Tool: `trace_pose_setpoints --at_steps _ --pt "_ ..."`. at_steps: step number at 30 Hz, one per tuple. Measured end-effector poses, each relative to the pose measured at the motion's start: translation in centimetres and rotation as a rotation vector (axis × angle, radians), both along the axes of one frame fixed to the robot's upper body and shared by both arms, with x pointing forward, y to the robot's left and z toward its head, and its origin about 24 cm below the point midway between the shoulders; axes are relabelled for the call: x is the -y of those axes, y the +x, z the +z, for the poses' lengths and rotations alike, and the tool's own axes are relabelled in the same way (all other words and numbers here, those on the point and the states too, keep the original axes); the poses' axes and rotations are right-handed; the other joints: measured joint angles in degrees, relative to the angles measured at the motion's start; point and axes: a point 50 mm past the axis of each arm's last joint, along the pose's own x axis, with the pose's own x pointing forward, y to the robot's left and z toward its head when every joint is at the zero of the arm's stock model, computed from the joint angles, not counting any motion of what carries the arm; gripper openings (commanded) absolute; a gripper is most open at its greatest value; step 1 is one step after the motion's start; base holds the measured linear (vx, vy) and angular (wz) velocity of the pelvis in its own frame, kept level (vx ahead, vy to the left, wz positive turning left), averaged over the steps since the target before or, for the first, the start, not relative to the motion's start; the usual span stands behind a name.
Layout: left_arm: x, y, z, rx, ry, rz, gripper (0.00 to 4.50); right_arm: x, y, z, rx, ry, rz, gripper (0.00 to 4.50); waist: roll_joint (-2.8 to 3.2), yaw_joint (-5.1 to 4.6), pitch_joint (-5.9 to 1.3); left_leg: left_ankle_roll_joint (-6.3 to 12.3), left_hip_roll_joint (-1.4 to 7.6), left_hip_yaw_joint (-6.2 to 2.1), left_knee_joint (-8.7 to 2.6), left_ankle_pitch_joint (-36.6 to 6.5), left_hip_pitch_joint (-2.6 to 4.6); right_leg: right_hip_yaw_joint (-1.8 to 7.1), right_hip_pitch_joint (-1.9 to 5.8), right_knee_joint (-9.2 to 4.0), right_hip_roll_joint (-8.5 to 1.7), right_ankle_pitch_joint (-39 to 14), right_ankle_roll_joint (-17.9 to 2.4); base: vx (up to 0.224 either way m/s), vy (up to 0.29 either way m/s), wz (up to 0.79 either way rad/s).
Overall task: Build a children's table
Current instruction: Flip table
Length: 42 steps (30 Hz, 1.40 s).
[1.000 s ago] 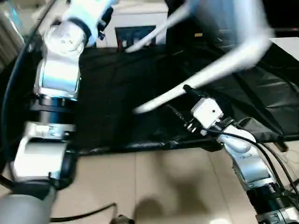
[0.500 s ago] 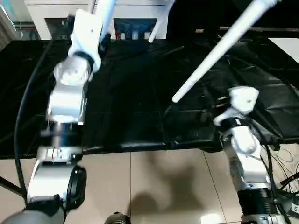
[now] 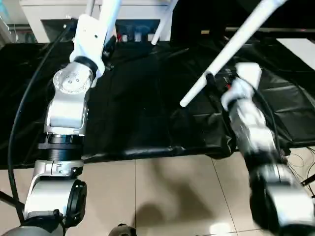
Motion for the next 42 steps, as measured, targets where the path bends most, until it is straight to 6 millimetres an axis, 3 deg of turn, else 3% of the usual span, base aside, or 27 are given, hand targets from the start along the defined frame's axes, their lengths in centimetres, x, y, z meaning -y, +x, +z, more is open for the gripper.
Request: trace_pose_setpoints --at_steps 10,16,19,27,30,32,35,42 --pt "-0.6 -0.5 0.0 -0.001 0.016 0.014 1.61 0.6 1.6 1.7 -0.079 0.033 -0.033 4.5 -0.63 -0.12 0.35 0.16 0.05 0.11 0.0 0.17 0.0 0.07 -0.18 0.24 0.0 -0.01 -0.05 0.0 0.0 0.0" --pt "-0.8 -0.7 0.1 -0.002 0.016 0.012 1.59 0.2 2.0 2.2 -0.104 0.055 0.011 3.78 -1.04 -0.11 0.61 0.14 0.07 0.12 0.0 0.18 -0.02 0.05 -0.2 0.24 0.01 0.01 -0.07 0.0 0.0 0.0" --pt "-0.8 -0.8 0.3 0.006 0.02 0.006 1.59 0.0 2.1 2.6 -0.093 0.052 0.027 3.69 -1.54 -0.06 0.99 0.13 0.09 0.11 -0.04 0.17 -0.04 0.03 -0.24 0.24 0.02 0.0 -0.07 0.0 0.0 0.0" --pt "-1.4 -2.3 1.3 0.036 0.057 -0.008 1.59 0.1 2.6 4.7 -0.062 0.054 -0.017 2.84 -3.23 -0.12 3.41 -0.06 0.02 0.16 -0.52 0.28 -0.03 0.12 -0.46 0.11 0.02 0.01 -0.08 0.0 0.0 0.0" --pt "-1.9 -2.7 1.6 0.045 0.065 -0.002 1.59 0.0 2.8 5.3 -0.046 0.052 -0.02 2.79 -4.08 0.1 4.36 -0.21 0.04 0.16 -0.87 0.37 -0.11 0.04 -0.67 0.05 0.08 0.0 -0.09 0.0 0.0 0.0" --pt "-2.1 -2.8 1.7 0.044 0.067 0.001 1.59 -0.1 2.8 5.4 -0.04 0.047 -0.017 2.47 -4.12 0.26 4.93 -0.23 0.05 0.17 -0.89 0.39 -0.18 0.05 -0.75 0.03 0.08 -0.03 -0.14 0.0 0.0 0.0" --pt "-2.1 -3.2 1.8 0.052 0.071 -0.007 1.59 -0.4 2.9 5.7 -0.038 0.042 -0.012 2.39 -4.34 0.42 5.66 -0.23 0.04 0.19 -0.9 0.39 -0.21 0.07 -0.78 0.01 0.08 -0.06 -0.18 0.0 0.0 0.0" --pt "-2.5 -3.3 1.6 0.036 0.068 -0.003 1.59 -0.3 2.9 6.3 -0.017 0.071 -0.008 1.91 -4.52 0.4 6.31 -0.27 0.04 0.25 -1.02 0.41 -0.21 0.11 -0.87 -0.01 0.07 -0.06 -0.19 0.0 0.0 0.0"
